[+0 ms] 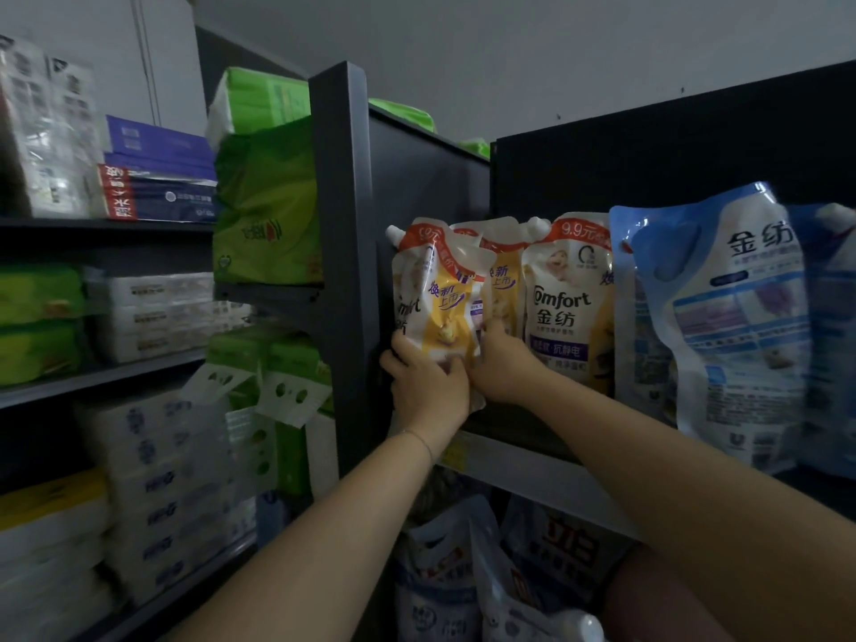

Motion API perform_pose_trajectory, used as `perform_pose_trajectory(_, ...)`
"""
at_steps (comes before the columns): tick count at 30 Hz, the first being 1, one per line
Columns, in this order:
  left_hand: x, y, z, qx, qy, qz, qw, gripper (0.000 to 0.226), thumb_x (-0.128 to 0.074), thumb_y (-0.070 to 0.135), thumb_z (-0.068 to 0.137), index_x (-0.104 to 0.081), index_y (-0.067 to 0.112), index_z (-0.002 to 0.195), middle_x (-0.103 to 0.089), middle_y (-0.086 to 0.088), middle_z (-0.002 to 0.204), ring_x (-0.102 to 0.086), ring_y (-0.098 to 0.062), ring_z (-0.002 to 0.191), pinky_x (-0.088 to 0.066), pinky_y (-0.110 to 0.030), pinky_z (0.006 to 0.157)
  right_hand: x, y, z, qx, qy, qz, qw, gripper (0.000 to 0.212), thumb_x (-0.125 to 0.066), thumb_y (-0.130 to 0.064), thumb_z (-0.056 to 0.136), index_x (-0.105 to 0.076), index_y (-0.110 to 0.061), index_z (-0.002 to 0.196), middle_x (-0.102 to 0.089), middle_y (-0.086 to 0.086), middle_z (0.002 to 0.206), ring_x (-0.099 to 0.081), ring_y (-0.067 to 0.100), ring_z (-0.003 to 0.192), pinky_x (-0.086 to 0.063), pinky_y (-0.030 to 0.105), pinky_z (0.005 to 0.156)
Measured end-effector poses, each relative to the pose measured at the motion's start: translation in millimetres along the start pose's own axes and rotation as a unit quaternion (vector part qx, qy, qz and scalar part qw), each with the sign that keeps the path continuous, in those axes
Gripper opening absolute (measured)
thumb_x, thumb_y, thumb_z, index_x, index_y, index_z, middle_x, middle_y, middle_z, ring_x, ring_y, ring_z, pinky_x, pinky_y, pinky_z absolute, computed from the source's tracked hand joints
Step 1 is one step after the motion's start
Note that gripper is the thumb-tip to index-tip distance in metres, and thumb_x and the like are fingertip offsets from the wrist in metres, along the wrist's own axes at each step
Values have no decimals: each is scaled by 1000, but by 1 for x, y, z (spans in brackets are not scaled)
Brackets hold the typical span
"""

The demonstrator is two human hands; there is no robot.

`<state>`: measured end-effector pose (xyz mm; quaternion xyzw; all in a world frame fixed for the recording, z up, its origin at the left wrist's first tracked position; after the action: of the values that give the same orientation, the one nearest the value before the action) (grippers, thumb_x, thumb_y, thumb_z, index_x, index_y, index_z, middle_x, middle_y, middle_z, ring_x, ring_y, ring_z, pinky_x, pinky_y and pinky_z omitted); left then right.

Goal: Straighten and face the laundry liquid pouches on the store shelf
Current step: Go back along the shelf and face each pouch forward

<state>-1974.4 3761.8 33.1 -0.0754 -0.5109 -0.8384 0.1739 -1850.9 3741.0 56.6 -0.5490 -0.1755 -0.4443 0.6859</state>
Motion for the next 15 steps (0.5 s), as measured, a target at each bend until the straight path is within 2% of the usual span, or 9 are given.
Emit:
perform_pose_trajectory(4, 3, 4, -5, -37, 5, 40, 998, 55, -60, 26, 89, -27, 13, 132, -29, -11, 128, -54, -32, 99, -41, -30, 69, -17, 3, 0, -37, -71, -53, 995, 58, -44, -24, 99, -11, -5, 144, -44, 16, 136, -48, 28, 120, -33, 27, 87)
perform_pose_trajectory(7, 4, 4, -4, -34, 3, 67, 997, 52, -61, 27, 88, -29, 15, 127, -31, -8, 122, -54, -28, 94, -43, -31, 67, -11, -8, -1, 23, -10, -103, 994, 57, -46, -11, 95, -17, 2, 142, -46, 24, 130, -50, 34, 116, -39, 33, 89)
perform_pose_trajectory(11, 3, 1, -2, -18, -5, 111, 994, 48, -59, 17, 87, -31, 15, 125, -33, -11, 126, -52, -33, 103, -44, -34, 72, -15, -15, -2, 52, 6, -91, 994, 59, -46, -5, 93, -16, 2, 143, -43, 27, 132, -48, 39, 118, -40, 39, 93)
perform_pose_trajectory(15, 9, 6, 0, -22, -11, 184, 983, 50, -58, 16, 88, -32, 12, 131, -38, -13, 133, -41, -31, 119, -42, -36, 87, -27, -15, 6, 29, -37, -116, 992, 66, -50, -15, 94, -9, -1, 144, -46, 23, 132, -53, 32, 115, -43, 39, 98)
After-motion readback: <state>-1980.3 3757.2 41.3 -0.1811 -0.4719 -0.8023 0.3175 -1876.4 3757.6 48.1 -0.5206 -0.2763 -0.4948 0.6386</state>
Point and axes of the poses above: each hand's wrist, its own z-axis towards the middle knuckle, its own x-axis out of the back of the hand, y = z × x, the point moved 10 cm from there along z, towards the middle knuckle
